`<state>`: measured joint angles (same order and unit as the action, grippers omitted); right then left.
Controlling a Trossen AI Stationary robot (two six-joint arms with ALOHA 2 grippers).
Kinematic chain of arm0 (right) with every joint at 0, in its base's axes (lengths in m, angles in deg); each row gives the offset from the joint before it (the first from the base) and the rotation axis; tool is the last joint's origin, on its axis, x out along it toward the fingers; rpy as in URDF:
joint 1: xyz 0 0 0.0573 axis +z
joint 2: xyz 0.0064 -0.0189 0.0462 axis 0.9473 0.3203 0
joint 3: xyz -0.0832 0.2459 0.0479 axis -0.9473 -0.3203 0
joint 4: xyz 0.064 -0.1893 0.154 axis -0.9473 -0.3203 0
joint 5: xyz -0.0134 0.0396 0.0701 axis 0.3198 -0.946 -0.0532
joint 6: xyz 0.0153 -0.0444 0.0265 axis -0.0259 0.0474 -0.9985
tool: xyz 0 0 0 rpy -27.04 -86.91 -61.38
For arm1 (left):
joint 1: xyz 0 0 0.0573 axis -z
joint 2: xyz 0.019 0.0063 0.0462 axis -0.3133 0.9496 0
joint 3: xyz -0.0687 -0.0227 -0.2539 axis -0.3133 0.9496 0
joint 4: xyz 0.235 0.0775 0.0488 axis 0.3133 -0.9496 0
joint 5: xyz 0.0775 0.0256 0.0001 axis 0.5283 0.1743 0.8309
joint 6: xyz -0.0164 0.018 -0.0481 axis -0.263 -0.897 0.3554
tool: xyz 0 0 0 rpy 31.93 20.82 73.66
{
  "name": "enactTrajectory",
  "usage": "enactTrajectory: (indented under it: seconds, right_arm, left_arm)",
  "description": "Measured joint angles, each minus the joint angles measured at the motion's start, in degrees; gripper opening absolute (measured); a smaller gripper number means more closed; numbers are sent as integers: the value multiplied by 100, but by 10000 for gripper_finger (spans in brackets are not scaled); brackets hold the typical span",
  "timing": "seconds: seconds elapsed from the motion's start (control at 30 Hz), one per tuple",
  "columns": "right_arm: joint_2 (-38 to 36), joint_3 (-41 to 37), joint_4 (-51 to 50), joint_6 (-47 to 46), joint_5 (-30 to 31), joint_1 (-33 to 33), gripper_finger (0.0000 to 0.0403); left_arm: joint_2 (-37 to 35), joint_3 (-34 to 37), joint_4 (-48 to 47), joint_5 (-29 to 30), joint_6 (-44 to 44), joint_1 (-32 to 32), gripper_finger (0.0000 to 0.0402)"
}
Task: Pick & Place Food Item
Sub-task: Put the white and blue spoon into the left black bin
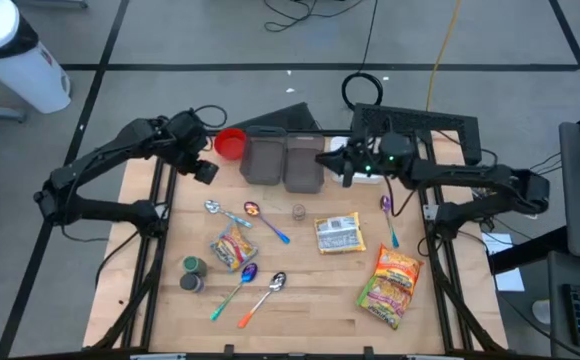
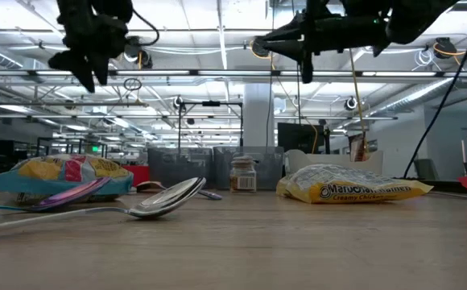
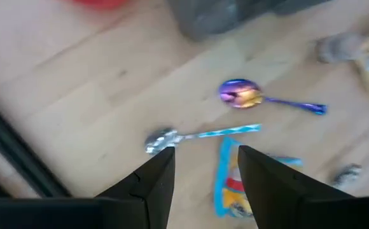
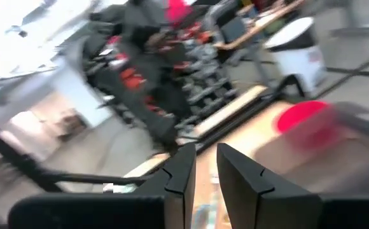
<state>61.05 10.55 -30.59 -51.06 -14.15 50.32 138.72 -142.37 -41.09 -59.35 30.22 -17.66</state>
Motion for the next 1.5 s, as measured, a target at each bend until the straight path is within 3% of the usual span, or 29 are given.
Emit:
enactTrajectory:
  seconds: [0.27,0.7,1.13,1.5]
  right_arm:
    - [364,0,558,-247,-509,160,61]
    - [360,0,588,-309,-811,159,61]
    - [360,1,631,-440,-813,144,61]
    - [360,0,630,-501,-791,144,61]
  left_arm:
    - [-229,1346,931,-810,612,-81,182]
    - [-786,3183,1901,-1172,1216,-449,182]
    - [-760,4165,2844,-1191,893,-1362,182]
    - [-711,4234,3361,-1344,457,-1591,181]
